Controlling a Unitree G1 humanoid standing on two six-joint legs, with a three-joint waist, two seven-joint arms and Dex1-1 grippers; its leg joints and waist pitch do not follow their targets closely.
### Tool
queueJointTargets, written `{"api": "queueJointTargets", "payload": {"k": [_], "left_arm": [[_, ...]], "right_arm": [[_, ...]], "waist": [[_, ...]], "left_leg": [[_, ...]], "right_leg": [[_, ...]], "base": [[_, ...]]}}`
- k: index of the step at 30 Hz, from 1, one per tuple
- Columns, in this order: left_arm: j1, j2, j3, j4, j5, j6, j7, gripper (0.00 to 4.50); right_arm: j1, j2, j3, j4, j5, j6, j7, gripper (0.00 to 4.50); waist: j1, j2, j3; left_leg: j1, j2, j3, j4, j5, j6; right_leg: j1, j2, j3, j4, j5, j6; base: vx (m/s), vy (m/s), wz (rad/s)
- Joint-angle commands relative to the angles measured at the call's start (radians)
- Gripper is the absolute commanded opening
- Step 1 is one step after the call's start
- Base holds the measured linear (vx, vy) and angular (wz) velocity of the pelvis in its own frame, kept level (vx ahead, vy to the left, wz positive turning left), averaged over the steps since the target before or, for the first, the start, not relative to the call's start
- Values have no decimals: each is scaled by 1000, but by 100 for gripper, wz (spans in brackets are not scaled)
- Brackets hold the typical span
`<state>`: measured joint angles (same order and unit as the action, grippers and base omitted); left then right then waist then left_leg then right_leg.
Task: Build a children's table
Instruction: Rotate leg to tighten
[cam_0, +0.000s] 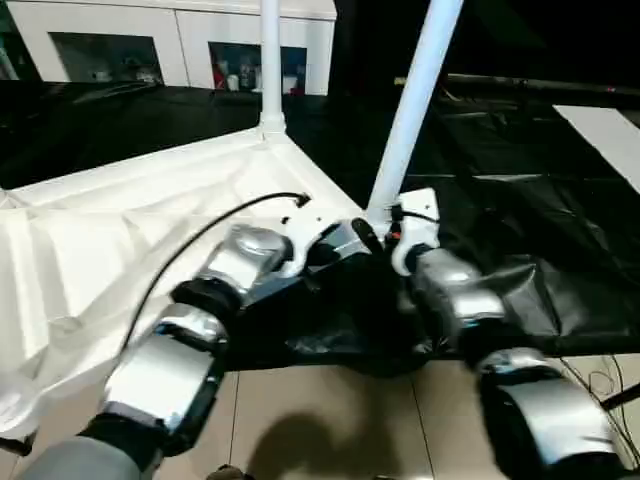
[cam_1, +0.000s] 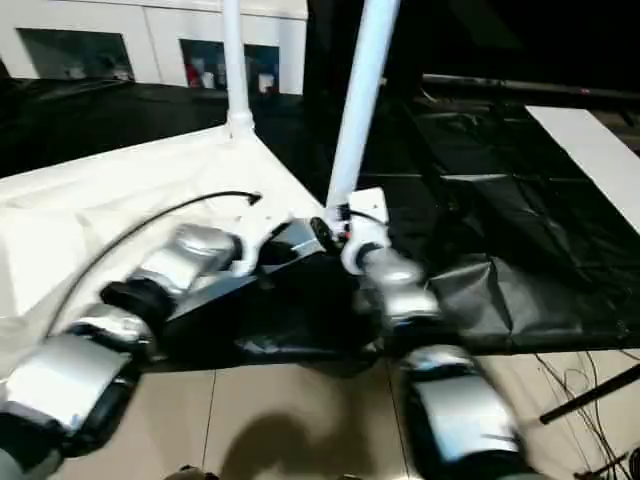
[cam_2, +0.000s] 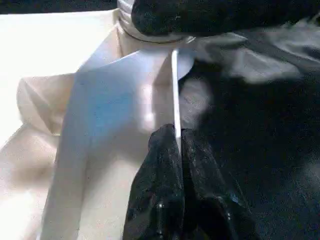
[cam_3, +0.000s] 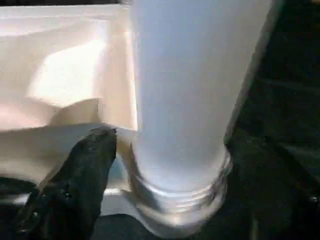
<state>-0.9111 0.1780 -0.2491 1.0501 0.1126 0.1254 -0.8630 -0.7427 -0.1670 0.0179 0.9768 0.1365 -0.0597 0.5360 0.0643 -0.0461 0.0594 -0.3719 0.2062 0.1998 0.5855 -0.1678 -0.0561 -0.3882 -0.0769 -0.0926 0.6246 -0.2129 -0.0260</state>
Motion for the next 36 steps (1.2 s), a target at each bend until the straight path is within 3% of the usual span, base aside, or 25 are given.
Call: {"api": "queueJointTargets", "payload": {"k": [1, 4, 9, 12, 15, 23, 30, 33, 34, 36], "left_arm": [[30, 18, -29, -15, -3, -51, -116, 0], [37, 32, -29, -25, -13, -48, -162, 0], [94, 92, -72, -151, -62, -83, -443, 0], [100, 106, -72, -170, -66, -88, -483, 0], [97, 108, -67, -165, -64, -88, -490, 0], [109, 123, -63, -181, -62, -83, -491, 0], [117, 133, -55, -195, -63, -79, -499, 0], [117, 128, -51, -184, -60, -77, -478, 0], [111, 118, -48, -169, -51, -69, -441, 0], [98, 98, -39, -137, -40, -61, -371, 0]], "right_arm": [[27, -45, 33, -60, 11, 30, 152, 391], [55, -86, 59, -111, 20, 39, 274, 391], [126, -173, 126, -244, 48, 99, 542, 391], [134, -175, 148, -257, 30, 111, 564, 391], [130, -168, 163, -243, 11, 106, 571, 391], [138, -177, 194, -257, -7, 125, 610, 321], [142, -160, 168, -260, 13, 145, 600, 279], [136, -127, 120, -217, 30, 142, 528, 271], [119, -102, 79, -173, 48, 165, 455, 271], [102, -73, 47, -117, 45, 156, 339, 270]], "waist": [[9, 3, -73], [14, 8, -71], [32, 9, -68], [38, 13, -67], [42, 11, -65], [43, 5, -67], [43, 4, -68], [42, 5, -68], [37, 7, -67], [28, 7, -65]], "left_leg": [[11, 34, -19, -52, -114, 119], [16, 40, -17, -55, -146, 99], [17, 48, -18, -59, -176, 73], [24, 48, -15, -61, -195, 49], [23, 47, -18, -64, -211, 24], [17, 44, -18, -61, -163, 38], [17, 44, -18, -61, -166, 37], [19, 45, -18, -62, -165, 34], [19, 46, -19, -64, -176, 26], [21, 43, -21, -67, -199, 4]], "right_leg": [[61, -82, 61, -63, 69, -268], [55, -83, 60, -66, 14, -274], [56, -84, 61, -70, -52, -263], [45, -84, 61, -74, -87, -263], [46, -86, 62, -76, -126, -248], [49, -86, 61, -71, -91, -237], [48, -86, 62, -72, -103, -233], [46, -87, 62, -71, -107, -232], [44, -88, 63, -72, -120, -234], [41, -89, 63, -78, -161, -230]], "base": [[0, 0, 0], [0, 0, 0], [0, 0, 0], [0, 0, 0], [0, 0, 0], [0, 0, 0], [0, 0, 0], [0, 0, 0], [0, 0, 0], [0, 0, 0]]}}
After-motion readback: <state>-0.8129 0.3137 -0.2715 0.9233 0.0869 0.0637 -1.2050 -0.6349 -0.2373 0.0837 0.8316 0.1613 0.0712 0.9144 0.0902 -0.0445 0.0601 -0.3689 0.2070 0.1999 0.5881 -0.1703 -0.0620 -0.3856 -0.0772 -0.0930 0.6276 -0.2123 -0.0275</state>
